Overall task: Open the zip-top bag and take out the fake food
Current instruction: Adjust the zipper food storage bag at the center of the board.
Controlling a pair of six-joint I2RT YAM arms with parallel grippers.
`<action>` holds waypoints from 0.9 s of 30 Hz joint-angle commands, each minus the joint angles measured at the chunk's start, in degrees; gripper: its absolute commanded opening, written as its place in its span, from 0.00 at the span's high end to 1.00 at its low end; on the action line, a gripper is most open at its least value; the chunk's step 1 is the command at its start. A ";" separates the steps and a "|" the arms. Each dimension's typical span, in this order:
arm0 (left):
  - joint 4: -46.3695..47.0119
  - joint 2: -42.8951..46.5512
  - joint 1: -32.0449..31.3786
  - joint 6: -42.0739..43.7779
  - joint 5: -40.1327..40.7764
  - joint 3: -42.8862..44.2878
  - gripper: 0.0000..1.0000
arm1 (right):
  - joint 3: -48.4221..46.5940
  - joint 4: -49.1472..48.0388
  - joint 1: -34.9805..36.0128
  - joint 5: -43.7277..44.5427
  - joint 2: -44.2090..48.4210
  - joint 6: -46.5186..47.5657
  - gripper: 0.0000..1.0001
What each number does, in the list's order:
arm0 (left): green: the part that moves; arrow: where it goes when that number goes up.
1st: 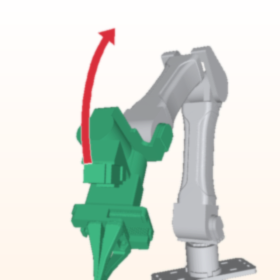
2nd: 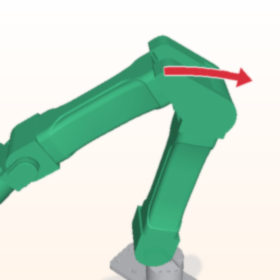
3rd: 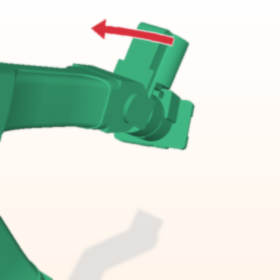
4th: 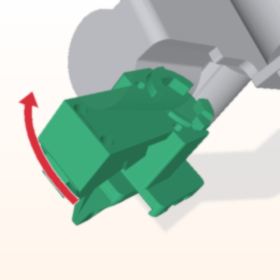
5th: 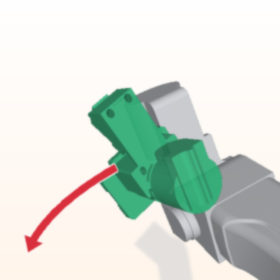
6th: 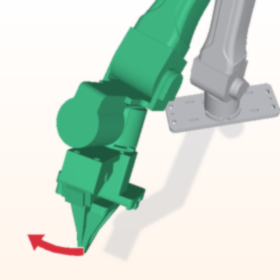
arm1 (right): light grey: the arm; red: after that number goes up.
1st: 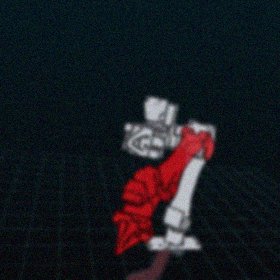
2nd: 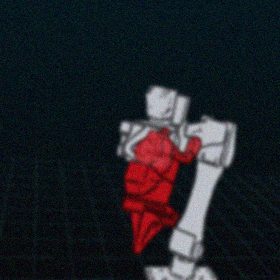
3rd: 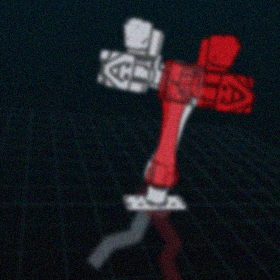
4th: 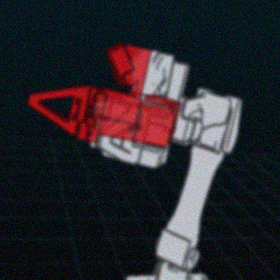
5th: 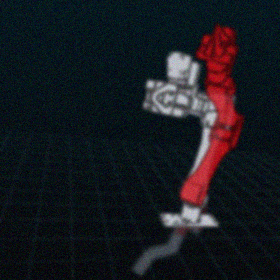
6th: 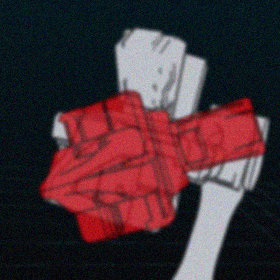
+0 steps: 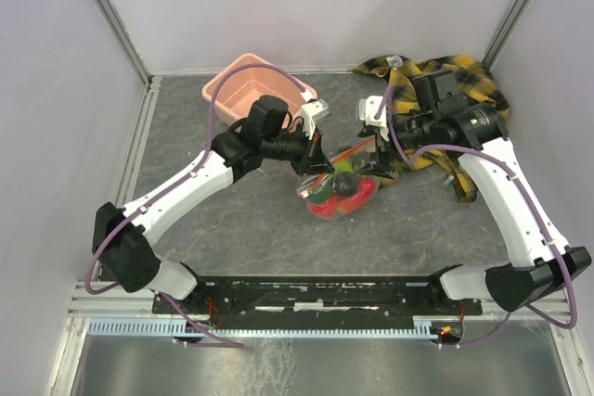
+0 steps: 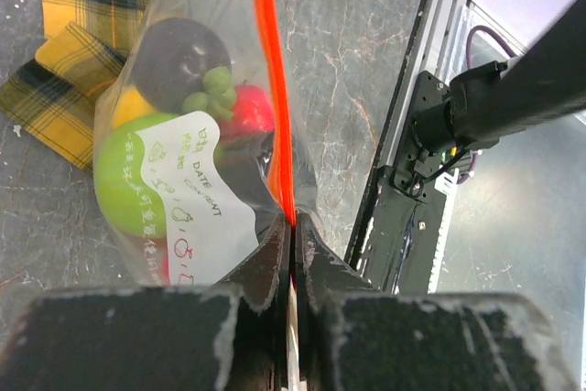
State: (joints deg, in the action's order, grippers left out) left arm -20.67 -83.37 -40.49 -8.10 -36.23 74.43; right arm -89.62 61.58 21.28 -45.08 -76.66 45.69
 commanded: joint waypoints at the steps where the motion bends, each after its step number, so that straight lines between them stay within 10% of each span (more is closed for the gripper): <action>1: 0.86 -0.12 -0.29 0.00 -3.31 3.11 0.97 | -7.55 14.02 0.25 -7.47 0.02 18.47 0.07; 20: -11.03 -5.13 -0.46 25.45 -12.83 10.83 0.97 | -6.41 21.18 -3.62 -17.39 -5.04 33.66 0.00; 27: -11.11 -6.23 -0.74 23.32 -13.20 12.66 0.97 | -5.09 18.52 0.74 -13.17 -7.90 24.30 0.21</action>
State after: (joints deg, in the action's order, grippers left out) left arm -33.41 -89.32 -40.75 13.72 -46.50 82.96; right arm -95.64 80.88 19.94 -58.94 -83.81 74.26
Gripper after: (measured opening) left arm 0.046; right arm 0.833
